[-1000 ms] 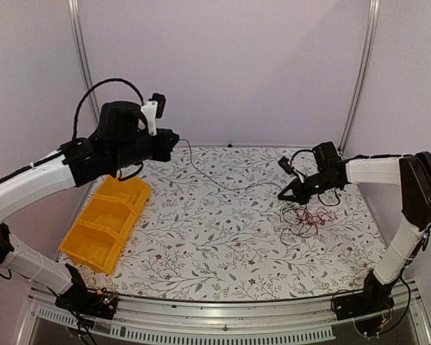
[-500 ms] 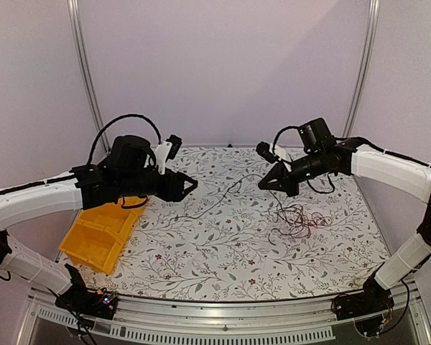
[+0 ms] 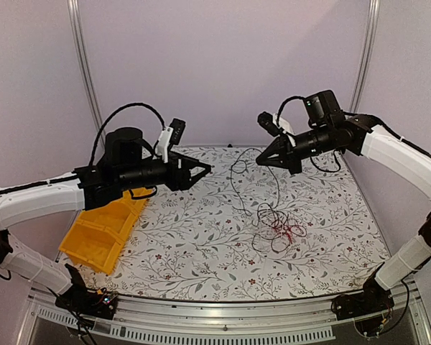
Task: Untangle the cables
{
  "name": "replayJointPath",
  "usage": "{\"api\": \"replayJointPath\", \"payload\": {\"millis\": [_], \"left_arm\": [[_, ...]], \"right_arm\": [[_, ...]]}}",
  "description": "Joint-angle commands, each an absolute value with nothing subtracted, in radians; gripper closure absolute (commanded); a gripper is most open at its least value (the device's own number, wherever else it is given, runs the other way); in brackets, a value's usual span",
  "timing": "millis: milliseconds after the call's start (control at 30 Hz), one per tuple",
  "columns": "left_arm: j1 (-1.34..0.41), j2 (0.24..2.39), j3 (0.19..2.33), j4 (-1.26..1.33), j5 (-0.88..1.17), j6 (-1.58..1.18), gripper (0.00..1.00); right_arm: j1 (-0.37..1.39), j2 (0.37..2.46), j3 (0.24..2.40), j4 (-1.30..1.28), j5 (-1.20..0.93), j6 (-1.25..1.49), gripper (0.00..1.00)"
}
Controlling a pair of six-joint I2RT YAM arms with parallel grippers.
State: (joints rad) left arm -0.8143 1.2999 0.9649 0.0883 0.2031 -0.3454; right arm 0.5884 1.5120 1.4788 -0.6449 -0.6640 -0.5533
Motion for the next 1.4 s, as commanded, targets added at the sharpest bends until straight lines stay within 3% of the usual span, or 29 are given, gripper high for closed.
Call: {"api": "replayJointPath", "payload": {"millis": [0,400,633,700,967,1133,1367], "left_arm": [[-0.824,1.368,0.998,0.18,0.274,-0.352,0.38],[-0.862,1.641,1.197,0.193,0.276,-0.302,0.46],[-0.864,1.732,1.27,0.169,0.271,-0.29,0.72],[-0.864,1.74,1.272,0.166,0.277,-0.288,0.74],[-0.866,1.756,1.265,0.167,0.289,-0.282,0.73],[-0.866,1.776,1.27,0.167,0.299,-0.277,0.65],[-0.866,1.774,1.267,0.17,0.284,-0.272,0.91]], "right_arm": [[0.593,1.528,1.471,-0.663,-0.674,-0.543,1.0],[0.593,1.502,1.436,-0.655,-0.664,-0.537,1.0],[0.593,1.491,1.425,-0.648,-0.656,-0.533,1.0],[0.592,1.486,1.42,-0.642,-0.65,-0.531,1.0],[0.592,1.492,1.408,-0.628,-0.646,-0.527,1.0],[0.592,1.498,1.414,-0.621,-0.64,-0.52,1.0],[0.592,1.504,1.403,-0.611,-0.626,-0.517,1.0]]}}
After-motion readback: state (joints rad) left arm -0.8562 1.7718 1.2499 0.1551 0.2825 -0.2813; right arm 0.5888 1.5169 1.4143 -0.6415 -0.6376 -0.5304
